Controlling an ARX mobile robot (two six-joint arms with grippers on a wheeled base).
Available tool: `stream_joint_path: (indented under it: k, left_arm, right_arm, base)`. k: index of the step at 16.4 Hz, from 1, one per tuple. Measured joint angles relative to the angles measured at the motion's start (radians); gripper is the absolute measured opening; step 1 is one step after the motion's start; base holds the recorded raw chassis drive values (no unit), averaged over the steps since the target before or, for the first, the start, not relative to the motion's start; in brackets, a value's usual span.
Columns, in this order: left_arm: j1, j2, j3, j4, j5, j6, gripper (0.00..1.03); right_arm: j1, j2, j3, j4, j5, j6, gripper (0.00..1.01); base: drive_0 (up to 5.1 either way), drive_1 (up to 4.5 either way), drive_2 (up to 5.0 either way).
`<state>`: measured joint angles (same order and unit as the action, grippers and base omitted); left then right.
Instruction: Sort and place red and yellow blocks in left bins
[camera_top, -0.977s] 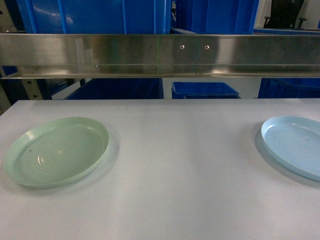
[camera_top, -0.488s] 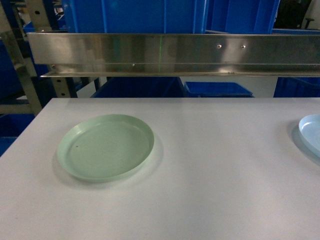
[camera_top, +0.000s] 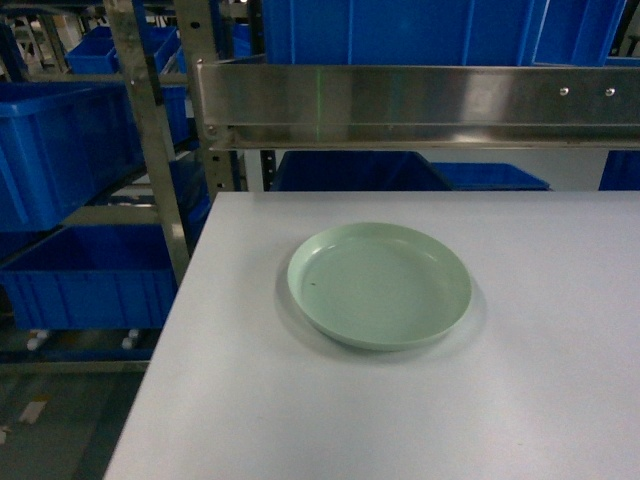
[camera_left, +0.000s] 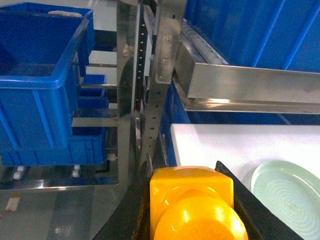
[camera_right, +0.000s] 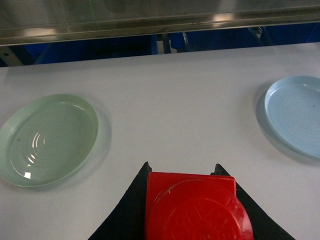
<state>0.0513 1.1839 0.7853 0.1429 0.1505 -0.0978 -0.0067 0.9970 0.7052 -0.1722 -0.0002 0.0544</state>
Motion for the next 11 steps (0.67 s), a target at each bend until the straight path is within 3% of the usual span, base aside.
stream_joint_path:
  k: [11]
  left_arm:
    - [0.0, 0.001, 0.0, -0.001, 0.0, 0.0, 0.26]
  right_arm:
    - [0.0, 0.0, 0.0, 0.0, -0.002, 0.0, 0.27]
  base:
    - [-4.7, 1.25, 3.5]
